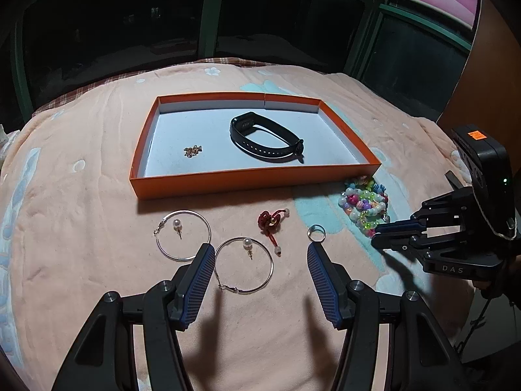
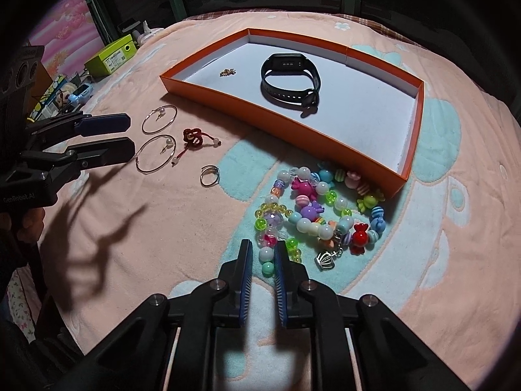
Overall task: Organize jewelry
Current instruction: 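Grasp a beaded bracelet with the right tool while the left tool approaches a silver hoop earring, then lift the beaded bracelet with the right tool while the left tool grasps the silver hoop earring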
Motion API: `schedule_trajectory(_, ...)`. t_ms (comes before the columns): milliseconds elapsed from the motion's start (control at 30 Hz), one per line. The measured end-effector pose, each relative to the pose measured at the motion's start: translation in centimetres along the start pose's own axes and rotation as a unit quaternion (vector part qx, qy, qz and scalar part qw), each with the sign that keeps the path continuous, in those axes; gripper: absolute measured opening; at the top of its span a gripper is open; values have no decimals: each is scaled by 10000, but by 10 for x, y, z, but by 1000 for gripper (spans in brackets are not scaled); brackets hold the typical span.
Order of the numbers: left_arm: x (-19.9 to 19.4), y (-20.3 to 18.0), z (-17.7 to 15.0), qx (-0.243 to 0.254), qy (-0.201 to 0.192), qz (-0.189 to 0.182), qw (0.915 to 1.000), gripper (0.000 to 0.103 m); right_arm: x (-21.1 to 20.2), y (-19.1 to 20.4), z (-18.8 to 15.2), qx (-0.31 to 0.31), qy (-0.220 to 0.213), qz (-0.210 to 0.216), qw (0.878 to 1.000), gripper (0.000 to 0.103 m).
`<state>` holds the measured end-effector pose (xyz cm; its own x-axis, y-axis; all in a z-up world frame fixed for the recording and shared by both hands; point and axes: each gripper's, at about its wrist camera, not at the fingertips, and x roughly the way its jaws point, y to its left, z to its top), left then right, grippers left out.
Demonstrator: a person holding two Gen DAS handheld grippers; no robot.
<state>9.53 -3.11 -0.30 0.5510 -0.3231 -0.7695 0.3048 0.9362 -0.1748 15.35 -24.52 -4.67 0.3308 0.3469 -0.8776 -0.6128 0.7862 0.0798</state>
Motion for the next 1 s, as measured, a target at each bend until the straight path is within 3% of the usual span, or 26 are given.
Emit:
schedule_trajectory(233,16,3,-3,98,216,28,9997,63,-6,3,1,81,-133,135,9998,12)
schedule_trajectory(467,32,9,-4,166,382,166,9990,63,-29,1,8,389,-464,557,9966,12)
schedule_trajectory(633,37,4,-5,437,339,353,9978,62,-47,-1,17,477,-690,679,9942,12)
schedule_trajectory(800,37,-4,-8,765,272,519,9953,52,-64,-4,25,601,-929,743,9911,12)
schedule_trajectory(1000,31,-4,-7,716,162,490,9961,52,-85,-8,34,708,-1262,764,9865,12)
